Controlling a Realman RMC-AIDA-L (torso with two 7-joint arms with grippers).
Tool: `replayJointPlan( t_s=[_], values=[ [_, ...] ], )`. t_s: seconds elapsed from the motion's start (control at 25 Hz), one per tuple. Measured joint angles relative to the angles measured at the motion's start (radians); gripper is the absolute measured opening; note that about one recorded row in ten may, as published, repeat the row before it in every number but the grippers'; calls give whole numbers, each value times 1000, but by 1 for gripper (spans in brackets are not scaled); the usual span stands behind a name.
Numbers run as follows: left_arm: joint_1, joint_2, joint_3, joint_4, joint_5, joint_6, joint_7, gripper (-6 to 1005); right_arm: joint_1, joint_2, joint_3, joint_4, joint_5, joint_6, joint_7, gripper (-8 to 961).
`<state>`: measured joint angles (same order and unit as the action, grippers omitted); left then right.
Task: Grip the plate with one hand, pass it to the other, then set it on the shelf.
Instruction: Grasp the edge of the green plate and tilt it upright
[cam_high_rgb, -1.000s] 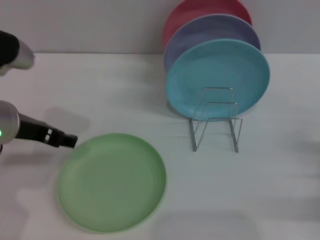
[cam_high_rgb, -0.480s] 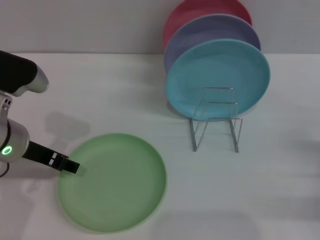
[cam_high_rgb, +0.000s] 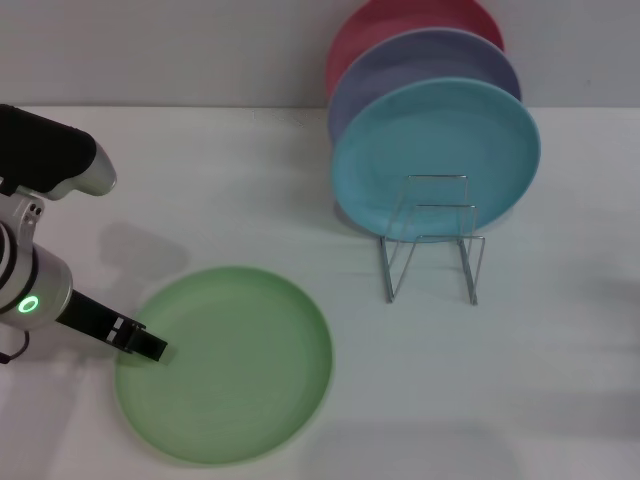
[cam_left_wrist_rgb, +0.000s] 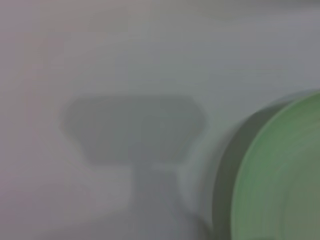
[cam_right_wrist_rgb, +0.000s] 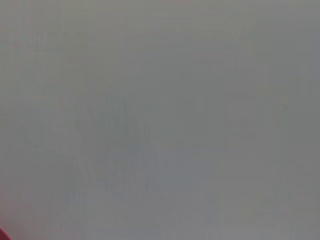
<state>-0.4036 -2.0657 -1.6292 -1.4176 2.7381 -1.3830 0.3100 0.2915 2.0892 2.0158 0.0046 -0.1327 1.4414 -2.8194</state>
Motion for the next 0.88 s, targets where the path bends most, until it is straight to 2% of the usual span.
replayJointPlan(
  t_s=[0.12,0.16,0.44,0.68,0.88],
  values=[
    [-12,0,0,15,0,-6,2,725,0,0,0,0,0,0,0,829],
    [-42,1,1,55,-1,-11,7,723,0,0,0,0,0,0,0,829],
    [-79,0,2,83,-27,-37,67,710,4,0,-2,0,0,2,0,829],
    [-82,2,-4,79,-30,-36,74,486,9,0,-2,0,-1,2,0,829],
    [-84,3,1,79,-31,-35,85,366,9,0,-2,0,-1,3,0,829]
  ],
)
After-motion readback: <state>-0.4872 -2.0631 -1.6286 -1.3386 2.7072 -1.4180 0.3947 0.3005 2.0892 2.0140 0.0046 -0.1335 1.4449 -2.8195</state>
